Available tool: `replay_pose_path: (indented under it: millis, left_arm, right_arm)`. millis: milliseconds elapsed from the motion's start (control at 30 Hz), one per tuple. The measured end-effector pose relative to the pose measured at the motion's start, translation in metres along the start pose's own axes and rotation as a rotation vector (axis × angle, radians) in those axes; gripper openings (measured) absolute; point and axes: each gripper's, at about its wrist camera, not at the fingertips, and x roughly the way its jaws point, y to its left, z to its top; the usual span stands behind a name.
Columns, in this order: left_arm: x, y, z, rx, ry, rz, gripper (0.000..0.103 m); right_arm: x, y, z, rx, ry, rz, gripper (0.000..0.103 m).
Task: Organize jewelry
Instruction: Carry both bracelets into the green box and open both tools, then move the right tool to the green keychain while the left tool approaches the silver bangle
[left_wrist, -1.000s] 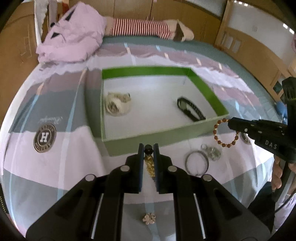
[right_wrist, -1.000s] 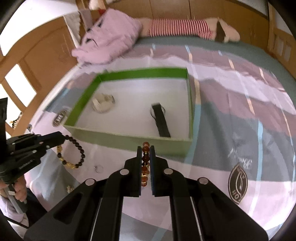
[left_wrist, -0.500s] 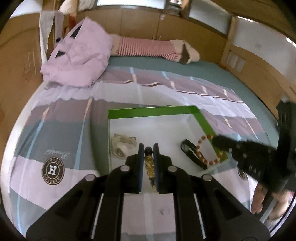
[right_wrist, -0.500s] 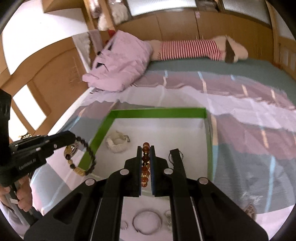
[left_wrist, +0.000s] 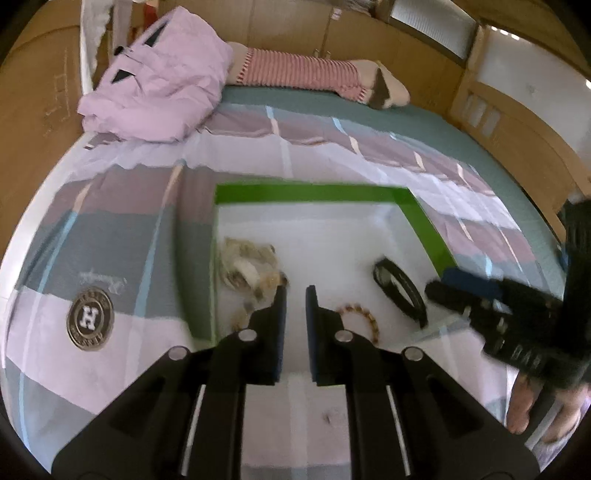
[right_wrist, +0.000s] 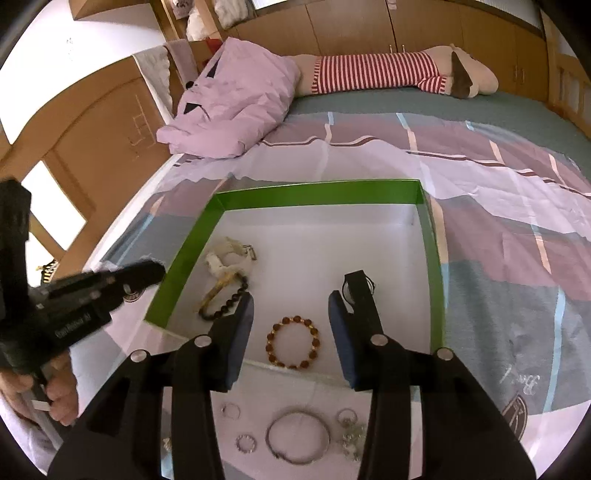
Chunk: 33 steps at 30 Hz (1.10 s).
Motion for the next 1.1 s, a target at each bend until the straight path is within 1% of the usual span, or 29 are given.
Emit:
replay_pose_path:
  millis: [33, 67, 100, 133, 167, 200, 233, 300, 367, 400, 433, 467, 500, 567, 600, 633, 733, 867, 933, 1000, 1067, 1100]
  left_arm:
    - [0.000, -0.002, -0.009, 0.008, 0.008, -0.021, 0.011]
    - [0.001, -0.005, -0.016, 0.020, 0.018, -0.031, 0.015]
    - [0.003, -0.009, -0.026, 0.040, 0.039, -0.032, 0.016]
    - [0.007, -0.012, -0.032, 0.055, 0.062, -0.023, 0.016]
    - [0.013, -0.019, -0.041, 0.082, 0.101, -0.010, 0.017]
    - [0.017, -0.023, -0.047, 0.100, 0.116, -0.012, 0.019]
    - [0.022, -0.030, -0.054, 0.126, 0.132, -0.016, 0.020]
    - [0.030, -0.036, -0.063, 0.148, 0.157, -0.010, 0.022]
    - [0.039, -0.041, -0.070, 0.144, 0.192, -0.015, 0.023]
    - [0.043, -0.043, -0.072, 0.140, 0.207, -0.021, 0.025]
    - [0.044, -0.045, -0.072, 0.139, 0.212, -0.022, 0.026]
    - [0.046, -0.047, -0.073, 0.143, 0.212, -0.023, 0.030]
    - [0.046, -0.048, -0.073, 0.149, 0.210, -0.024, 0.033]
    - [0.048, -0.050, -0.075, 0.157, 0.212, -0.023, 0.037]
    - [0.049, -0.051, -0.076, 0.157, 0.213, -0.021, 0.037]
    - [0.051, -0.051, -0.078, 0.157, 0.220, -0.019, 0.037]
    - [0.056, -0.056, -0.082, 0.169, 0.231, -0.016, 0.037]
    - [0.061, -0.064, -0.084, 0.181, 0.236, -0.044, 0.038]
    - [0.062, -0.068, -0.084, 0.182, 0.237, -0.068, 0.042]
    - [0.064, -0.072, -0.087, 0.185, 0.246, -0.081, 0.043]
    - [0.070, -0.076, -0.091, 0.198, 0.266, -0.075, 0.043]
    - [0.074, -0.078, -0.094, 0.210, 0.275, -0.071, 0.044]
  right_arm:
    - [-0.003, -0.004, -0.003, 0.001, 0.008, 0.011, 0.043]
    - [-0.005, -0.007, -0.006, 0.004, 0.017, 0.017, 0.044]
    - [-0.007, -0.011, -0.009, 0.009, 0.026, 0.016, 0.045]
    - [-0.009, -0.016, -0.014, 0.020, 0.054, 0.007, 0.045]
    - [-0.008, -0.020, -0.018, 0.025, 0.076, -0.001, 0.045]
    - [-0.006, -0.024, -0.023, 0.029, 0.120, -0.020, 0.045]
    - [-0.003, -0.027, -0.028, 0.028, 0.158, -0.035, 0.049]
    - [0.014, -0.035, -0.044, 0.027, 0.286, -0.080, 0.052]
    - [0.027, -0.041, -0.055, 0.040, 0.346, -0.126, 0.052]
    - [0.034, -0.041, -0.061, 0.041, 0.378, -0.135, 0.052]
    - [0.038, -0.041, -0.065, 0.036, 0.396, -0.127, 0.052]
    - [0.042, -0.038, -0.070, 0.028, 0.419, -0.117, 0.052]
    - [0.047, -0.035, -0.075, 0.011, 0.447, -0.123, 0.051]
    - [0.047, -0.031, -0.078, -0.016, 0.451, -0.131, 0.041]
    - [0.045, -0.029, -0.078, -0.023, 0.455, -0.111, 0.025]
    - [0.042, -0.028, -0.077, -0.024, 0.454, -0.103, 0.025]
    - [0.030, -0.037, -0.072, 0.002, 0.402, -0.122, 0.025]
    - [0.005, -0.048, -0.062, 0.058, 0.309, -0.081, 0.025]
    - [0.001, -0.049, -0.060, 0.068, 0.292, -0.075, 0.025]
    - [-0.003, -0.054, -0.059, 0.088, 0.274, -0.091, 0.026]
    - [-0.001, -0.060, -0.058, 0.107, 0.284, -0.106, 0.027]
    - [0.001, -0.059, -0.058, 0.113, 0.289, -0.106, 0.028]
